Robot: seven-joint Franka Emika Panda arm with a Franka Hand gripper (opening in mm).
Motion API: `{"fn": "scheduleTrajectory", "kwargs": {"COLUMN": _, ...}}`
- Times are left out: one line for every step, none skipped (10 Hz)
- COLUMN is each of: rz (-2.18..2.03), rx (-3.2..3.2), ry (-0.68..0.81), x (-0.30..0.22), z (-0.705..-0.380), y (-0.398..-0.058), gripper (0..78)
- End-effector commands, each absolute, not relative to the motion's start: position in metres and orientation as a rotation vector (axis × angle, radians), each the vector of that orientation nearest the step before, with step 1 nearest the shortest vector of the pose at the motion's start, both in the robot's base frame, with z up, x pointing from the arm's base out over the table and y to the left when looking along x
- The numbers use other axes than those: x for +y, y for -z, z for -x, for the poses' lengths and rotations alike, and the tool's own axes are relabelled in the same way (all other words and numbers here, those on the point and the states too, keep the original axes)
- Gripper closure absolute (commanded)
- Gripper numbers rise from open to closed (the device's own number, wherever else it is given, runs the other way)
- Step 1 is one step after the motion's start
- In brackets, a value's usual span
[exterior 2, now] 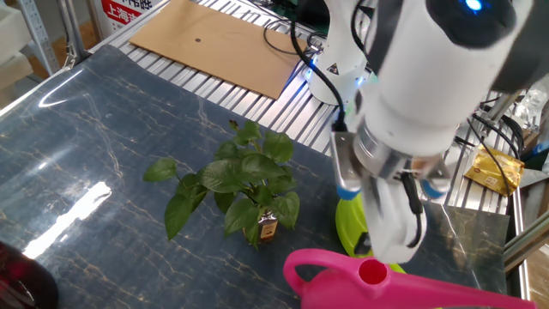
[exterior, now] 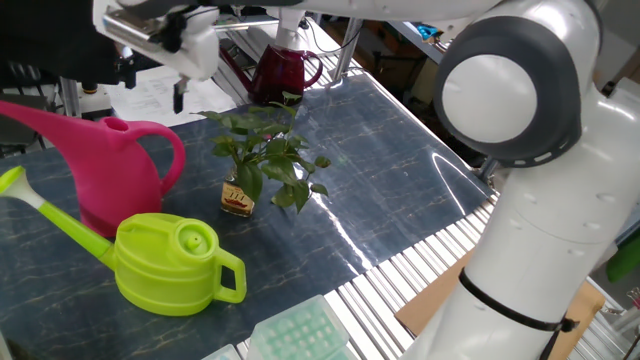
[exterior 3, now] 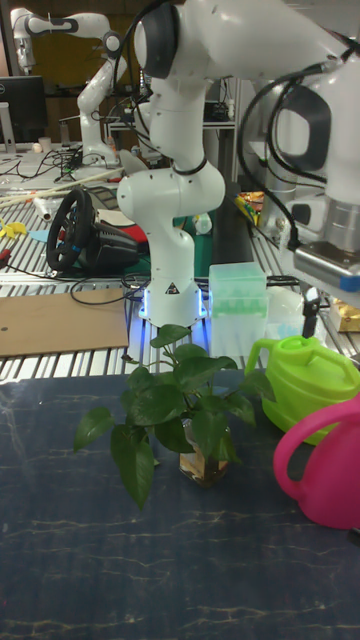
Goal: Water the plant
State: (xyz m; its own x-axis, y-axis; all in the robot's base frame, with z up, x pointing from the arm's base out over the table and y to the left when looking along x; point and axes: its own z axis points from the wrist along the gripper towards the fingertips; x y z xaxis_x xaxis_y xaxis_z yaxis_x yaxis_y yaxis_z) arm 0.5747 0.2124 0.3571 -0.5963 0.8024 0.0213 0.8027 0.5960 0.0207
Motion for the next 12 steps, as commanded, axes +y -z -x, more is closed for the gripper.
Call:
{"fn": "scheduleTrajectory", "kwargs": {"rz": 1.185, "rx": -2.893, "ry": 0.050, "x": 0.184, "z": -0.576, "y": -0.375, "gripper": 0.2}}
{"fn": "scheduleTrajectory", "kwargs": {"rz": 1.121, "rx": -2.920, "ry": 0.050, "x": 0.176, "z": -0.577, "y": -0.376, "gripper": 0.2}}
{"fn": "scheduleTrajectory", "kwargs": {"rz": 1.075, "rx": -2.938, "ry": 0.051, "x": 0.170, "z": -0.579, "y": -0.376, "gripper": 0.2}}
{"fn": "scheduleTrajectory", "kwargs": {"rz": 0.992, "rx": -2.971, "ry": 0.051, "x": 0.160, "z": -0.581, "y": -0.375, "gripper": 0.2}}
{"fn": "scheduleTrajectory", "kwargs": {"rz": 0.958, "rx": -2.986, "ry": 0.049, "x": 0.156, "z": -0.583, "y": -0.374, "gripper": 0.2}}
{"fn": "scheduleTrajectory", "kwargs": {"rz": 0.916, "rx": -3.007, "ry": 0.034, "x": 0.153, "z": -0.584, "y": -0.374, "gripper": 0.2}}
{"fn": "scheduleTrajectory", "kwargs": {"rz": 0.864, "rx": -3.029, "ry": 0.037, "x": 0.149, "z": -0.585, "y": -0.374, "gripper": 0.2}}
{"fn": "scheduleTrajectory", "kwargs": {"rz": 0.862, "rx": -3.030, "ry": 0.037, "x": 0.148, "z": -0.585, "y": -0.374, "gripper": 0.2}}
{"fn": "scheduleTrajectory", "kwargs": {"rz": 0.763, "rx": -3.066, "ry": 0.043, "x": 0.141, "z": -0.588, "y": -0.374, "gripper": 0.2}}
{"fn": "scheduleTrajectory", "kwargs": {"rz": 0.718, "rx": -3.077, "ry": 0.043, "x": 0.137, "z": -0.590, "y": -0.375, "gripper": 0.2}}
{"fn": "scheduleTrajectory", "kwargs": {"rz": 0.688, "rx": -3.082, "ry": 0.042, "x": 0.134, "z": -0.593, "y": -0.378, "gripper": 0.2}}
{"fn": "scheduleTrajectory", "kwargs": {"rz": 0.675, "rx": -3.080, "ry": 0.040, "x": 0.131, "z": -0.597, "y": -0.383, "gripper": 0.2}}
